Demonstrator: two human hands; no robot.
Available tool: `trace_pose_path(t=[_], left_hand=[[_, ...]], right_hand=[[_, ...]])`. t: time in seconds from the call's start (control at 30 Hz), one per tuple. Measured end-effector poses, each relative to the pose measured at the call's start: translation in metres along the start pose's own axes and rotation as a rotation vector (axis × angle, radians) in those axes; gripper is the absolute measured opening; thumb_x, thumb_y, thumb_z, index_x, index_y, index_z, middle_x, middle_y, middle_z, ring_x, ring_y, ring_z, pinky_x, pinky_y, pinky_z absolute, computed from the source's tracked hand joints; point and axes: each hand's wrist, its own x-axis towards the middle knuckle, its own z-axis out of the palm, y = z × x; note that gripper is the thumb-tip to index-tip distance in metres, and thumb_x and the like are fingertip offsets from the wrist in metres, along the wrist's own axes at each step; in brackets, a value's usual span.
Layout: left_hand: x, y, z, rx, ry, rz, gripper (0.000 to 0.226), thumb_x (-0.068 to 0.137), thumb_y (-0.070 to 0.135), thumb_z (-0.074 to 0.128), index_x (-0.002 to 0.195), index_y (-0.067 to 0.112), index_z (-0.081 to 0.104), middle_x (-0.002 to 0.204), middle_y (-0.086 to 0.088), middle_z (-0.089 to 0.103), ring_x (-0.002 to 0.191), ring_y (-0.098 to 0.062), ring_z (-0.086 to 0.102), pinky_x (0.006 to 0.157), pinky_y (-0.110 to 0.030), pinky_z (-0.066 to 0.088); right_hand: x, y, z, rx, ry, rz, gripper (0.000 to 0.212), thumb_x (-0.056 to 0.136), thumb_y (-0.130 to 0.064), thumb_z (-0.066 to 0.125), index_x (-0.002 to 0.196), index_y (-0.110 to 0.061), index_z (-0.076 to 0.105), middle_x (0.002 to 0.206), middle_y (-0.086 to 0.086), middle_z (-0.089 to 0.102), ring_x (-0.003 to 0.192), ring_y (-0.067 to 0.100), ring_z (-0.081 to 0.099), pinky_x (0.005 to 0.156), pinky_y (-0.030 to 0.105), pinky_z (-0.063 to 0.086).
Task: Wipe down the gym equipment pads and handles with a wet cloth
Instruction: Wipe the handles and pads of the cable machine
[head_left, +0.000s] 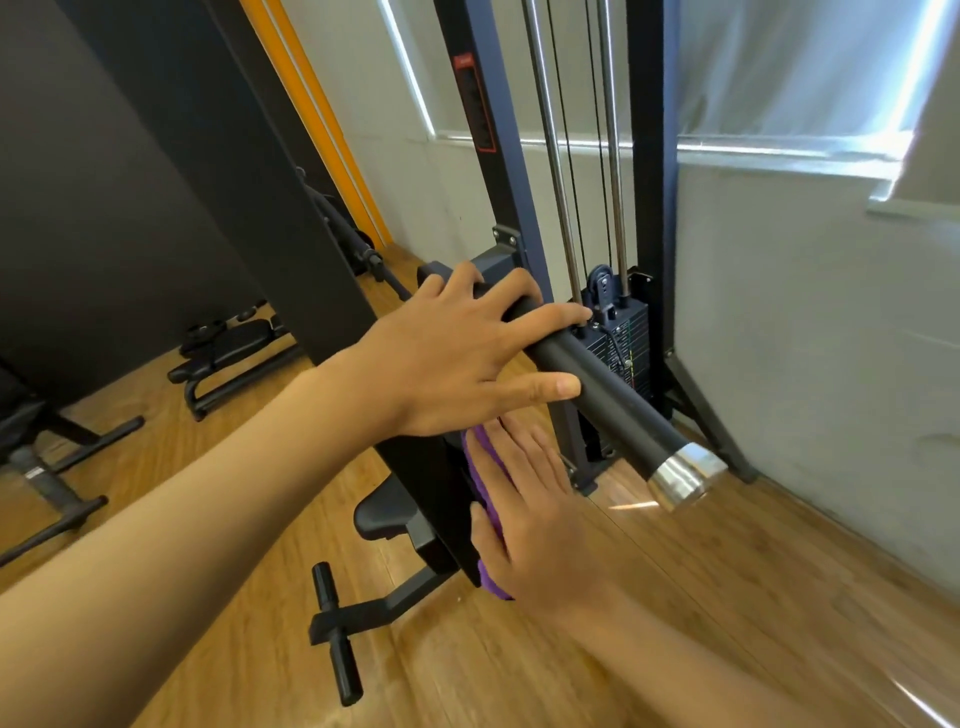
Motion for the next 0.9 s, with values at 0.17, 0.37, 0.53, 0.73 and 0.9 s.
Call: trace_pose_path(t=[0.17,0.37,0.53,0.73,0.9], left_hand=[[-0.003,0.008,-0.002,0.014,0.016,-0.016,0.077,0.091,0.079,0.002,0.161,0.047,0.007,0.155,0.005,0.031,0.126,-0.027,0.04,0.103,-0.042,0.039],[-0.001,-0.002,-0.001,-0.034,-0.016,-0.021,0.078,0.089,0.081,0.004,0.161,0.05,0.007,0.157,0.009,0.027,0.129,-0.026,0.037,0.107,-0.045,0.038],[0.001,0.006,0.0,-0.019,0.0,-0.022,0.072,0.095,0.079,0.011,0.161,0.049,0.01,0.158,0.008,0.029,0.133,-0.028,0.036,0.106,-0.044,0.035],[-0.003,0.004,-0.004,-0.062,-0.029,-0.033,0.072,0.094,0.079,0.014,0.16,0.051,0.012,0.157,0.012,0.028,0.132,-0.025,0.034,0.109,-0.045,0.035],[-0.003,0.01,-0.01,-0.081,-0.042,-0.033,0.072,0.094,0.078,0.016,0.16,0.05,0.013,0.158,0.01,0.028,0.132,-0.026,0.035,0.108,-0.044,0.035]], right_hand=[[-0.008,0.002,0.003,0.052,0.07,-0.021,0.046,0.106,-0.024,0.048,0.149,-0.009,0.049,0.156,0.009,0.046,0.15,0.023,0.035,0.121,0.047,0.033],[0.028,-0.002,0.01,0.142,0.18,0.042,0.033,0.109,-0.027,0.045,0.125,-0.013,0.07,0.127,0.0,0.07,0.127,0.012,0.059,0.107,0.045,0.049],[0.01,0.015,0.008,0.072,0.205,-0.188,0.031,0.108,-0.023,0.049,0.129,-0.008,0.067,0.135,0.007,0.066,0.134,0.021,0.057,0.111,0.045,0.047],[0.062,-0.012,-0.015,-0.058,0.038,0.034,0.024,0.102,-0.029,0.053,0.111,-0.017,0.072,0.11,0.003,0.072,0.108,0.015,0.061,0.092,0.042,0.056],[-0.028,0.016,-0.01,-0.117,-0.024,-0.091,0.064,0.104,-0.045,0.038,0.161,-0.019,0.026,0.169,0.006,0.02,0.157,0.031,0.015,0.127,0.048,0.012]])
